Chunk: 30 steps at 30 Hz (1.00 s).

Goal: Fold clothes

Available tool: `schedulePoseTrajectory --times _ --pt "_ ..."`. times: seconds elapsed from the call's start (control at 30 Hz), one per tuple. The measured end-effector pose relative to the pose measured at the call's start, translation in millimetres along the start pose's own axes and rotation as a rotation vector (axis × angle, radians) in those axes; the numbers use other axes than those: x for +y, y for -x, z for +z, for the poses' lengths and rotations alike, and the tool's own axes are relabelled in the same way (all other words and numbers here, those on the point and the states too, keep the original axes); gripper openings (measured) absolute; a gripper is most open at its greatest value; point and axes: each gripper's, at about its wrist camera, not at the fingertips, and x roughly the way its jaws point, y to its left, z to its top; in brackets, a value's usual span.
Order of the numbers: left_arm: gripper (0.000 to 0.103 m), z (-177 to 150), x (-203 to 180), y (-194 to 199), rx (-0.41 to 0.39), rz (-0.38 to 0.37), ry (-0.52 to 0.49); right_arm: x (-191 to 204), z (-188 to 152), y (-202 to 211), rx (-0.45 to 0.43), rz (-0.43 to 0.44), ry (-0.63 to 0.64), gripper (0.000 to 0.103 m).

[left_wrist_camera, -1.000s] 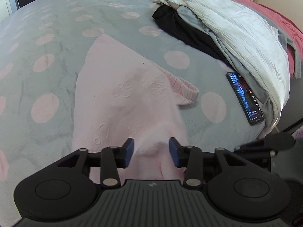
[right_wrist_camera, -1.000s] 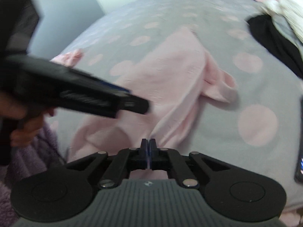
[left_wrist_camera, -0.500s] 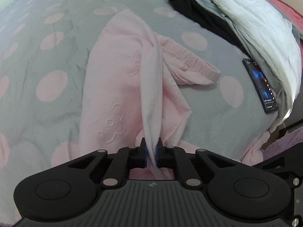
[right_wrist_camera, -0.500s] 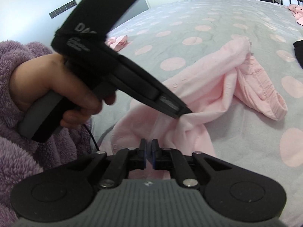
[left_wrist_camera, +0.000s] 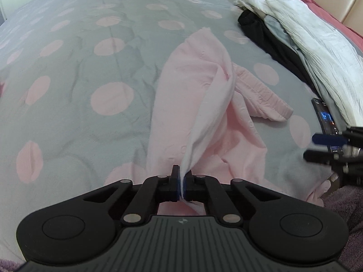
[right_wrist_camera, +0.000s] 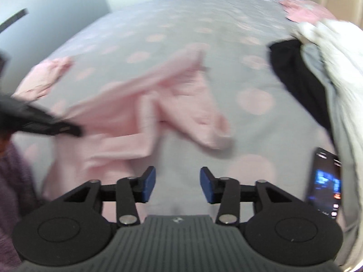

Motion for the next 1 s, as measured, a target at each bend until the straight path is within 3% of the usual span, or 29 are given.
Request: schedulePoseTrajectory --times 0.1,0.33,0.4,0.43,0.5,0.7,1.0 --pt "0.001 -3.5 6.6 0.2 -0.002 -0.002 0.022 -23.8 15.0 -16.6 -0.023 -0.016 -0.074 0.069" --pt "0.001 -6.5 10.7 -0.6 -0.009 -0.008 0.04 -56.7 34.7 -75.8 0.015 0.034 -0.281 0.068" --pt "0.001 -7.4 12.9 0.6 -0.014 -0.008 0.046 -59.8 36.5 -85.4 0.034 0.059 -0.315 0.047" --pt "0.001 -7.8 14.3 1.5 -0.017 -0.007 0.049 -58.8 37.8 -87.5 0.046 0.068 -0.313 0.017" --pt "0.001 -8.1 16.5 5.0 -0.03 -0.007 0.054 -55.4 43.9 -85.5 0.054 0.071 -0.29 0.01" --pt "0.0 2.6 27.8 37.6 -0.119 -0.033 0.07 -51.3 100.4 -21.1 -0.09 0.063 -0.193 0.009" --pt "0.0 38.8 50.0 134.6 -0.362 -0.023 0.039 -1.7 192.7 125.0 -0.401 -0.063 0.052 0.009"
